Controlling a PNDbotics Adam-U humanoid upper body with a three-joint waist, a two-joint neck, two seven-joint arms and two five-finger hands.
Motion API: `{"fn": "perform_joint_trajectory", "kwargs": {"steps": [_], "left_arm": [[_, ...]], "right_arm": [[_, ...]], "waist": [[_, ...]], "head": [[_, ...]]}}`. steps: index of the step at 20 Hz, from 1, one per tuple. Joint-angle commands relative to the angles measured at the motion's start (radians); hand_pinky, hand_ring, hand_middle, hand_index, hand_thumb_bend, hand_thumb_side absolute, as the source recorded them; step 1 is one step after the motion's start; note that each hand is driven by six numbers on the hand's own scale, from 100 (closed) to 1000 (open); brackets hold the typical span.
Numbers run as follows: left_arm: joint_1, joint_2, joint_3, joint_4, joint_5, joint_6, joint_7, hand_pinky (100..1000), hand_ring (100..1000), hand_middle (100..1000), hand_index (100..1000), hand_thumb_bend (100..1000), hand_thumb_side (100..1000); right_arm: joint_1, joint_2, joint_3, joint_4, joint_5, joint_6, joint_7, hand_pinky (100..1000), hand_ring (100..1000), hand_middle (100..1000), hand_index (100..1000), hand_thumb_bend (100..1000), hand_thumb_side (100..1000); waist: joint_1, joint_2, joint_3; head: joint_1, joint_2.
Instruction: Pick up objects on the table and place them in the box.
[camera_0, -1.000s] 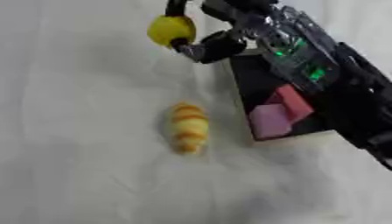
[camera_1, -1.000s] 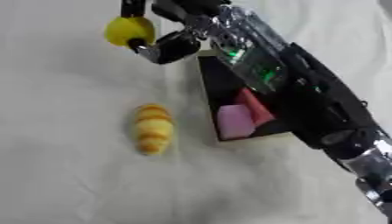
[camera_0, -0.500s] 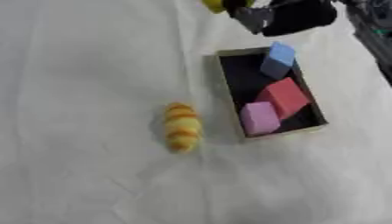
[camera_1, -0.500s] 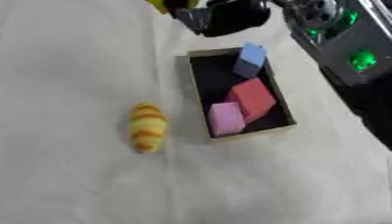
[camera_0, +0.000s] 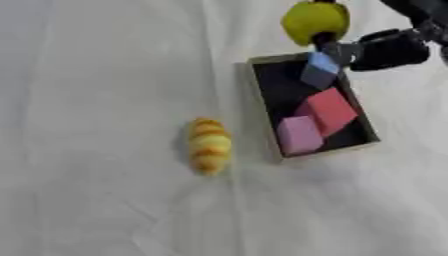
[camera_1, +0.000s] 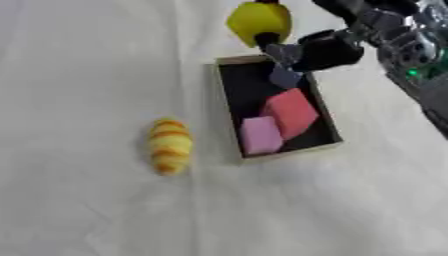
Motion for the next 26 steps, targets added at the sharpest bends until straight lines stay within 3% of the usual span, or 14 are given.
{"fn": "perform_joint_trajectory", "kwargs": {"steps": [1, 5, 6, 7, 12, 15, 22, 26], "left_arm": [[-0.011, 0.023, 0.01, -0.015, -0.005, -0.002, 0.001, 699, 693, 658, 784, 100, 624], [-0.013, 0.017, 0.011, -0.015, -0.003, -0.001, 0.002, 699, 693, 658, 784, 100, 626], [-0.014, 0.016, 0.011, -0.015, -0.003, -0.001, 0.002, 699, 693, 659, 784, 100, 625], [-0.014, 0.016, 0.011, -0.015, -0.003, -0.001, 0.002, 699, 693, 659, 784, 100, 626], [-0.017, 0.013, 0.01, -0.015, -0.003, -0.002, 0.002, 698, 694, 659, 784, 100, 627], [-0.019, 0.011, 0.01, -0.015, -0.002, -0.001, 0.001, 698, 694, 659, 784, 100, 627], [-0.018, 0.009, 0.01, -0.015, -0.003, -0.002, 0.002, 698, 694, 659, 784, 100, 627], [-0.017, 0.009, 0.01, -0.015, -0.003, -0.001, 0.001, 698, 694, 660, 784, 100, 627]], "right_arm": [[0.009, -0.04, 0.001, -0.015, 0.032, 0.011, 0.006, 857, 638, 471, 592, 135, 100], [0.043, -0.039, 0.015, -0.015, 0.058, 0.042, 0.038, 854, 641, 481, 599, 141, 100], [0.05, -0.038, 0.016, -0.015, 0.066, 0.05, 0.044, 854, 644, 485, 603, 201, 100], [0.056, -0.037, 0.017, -0.015, 0.073, 0.057, 0.05, 854, 645, 487, 604, 158, 100], [0.082, -0.033, 0.028, -0.014, 0.128, 0.095, 0.085, 853, 675, 532, 649, 317, 159], [0.09, -0.026, 0.032, -0.008, 0.167, 0.12, 0.104, 846, 701, 563, 678, 341, 177], [0.093, -0.014, 0.041, 0.004, 0.251, 0.168, 0.124, 855, 819, 741, 835, 416, 145], [0.095, -0.011, 0.037, -0.004, 0.294, 0.19, 0.143, 878, 869, 802, 875, 417, 112]], "waist": [[0.018, -0.03, 0.002], [0.02, -0.026, 0.004], [0.02, -0.025, 0.005], [0.02, -0.024, 0.005], [0.021, -0.02, 0.007], [0.02, -0.017, 0.013], [0.021, -0.017, 0.017], [0.021, -0.018, 0.013]], "head": [[-0.008, -0.014], [-0.012, -0.02], [-0.012, -0.02], [-0.013, -0.021], [-0.014, -0.023], [-0.013, -0.023], [-0.014, -0.023], [-0.014, -0.022]]}}
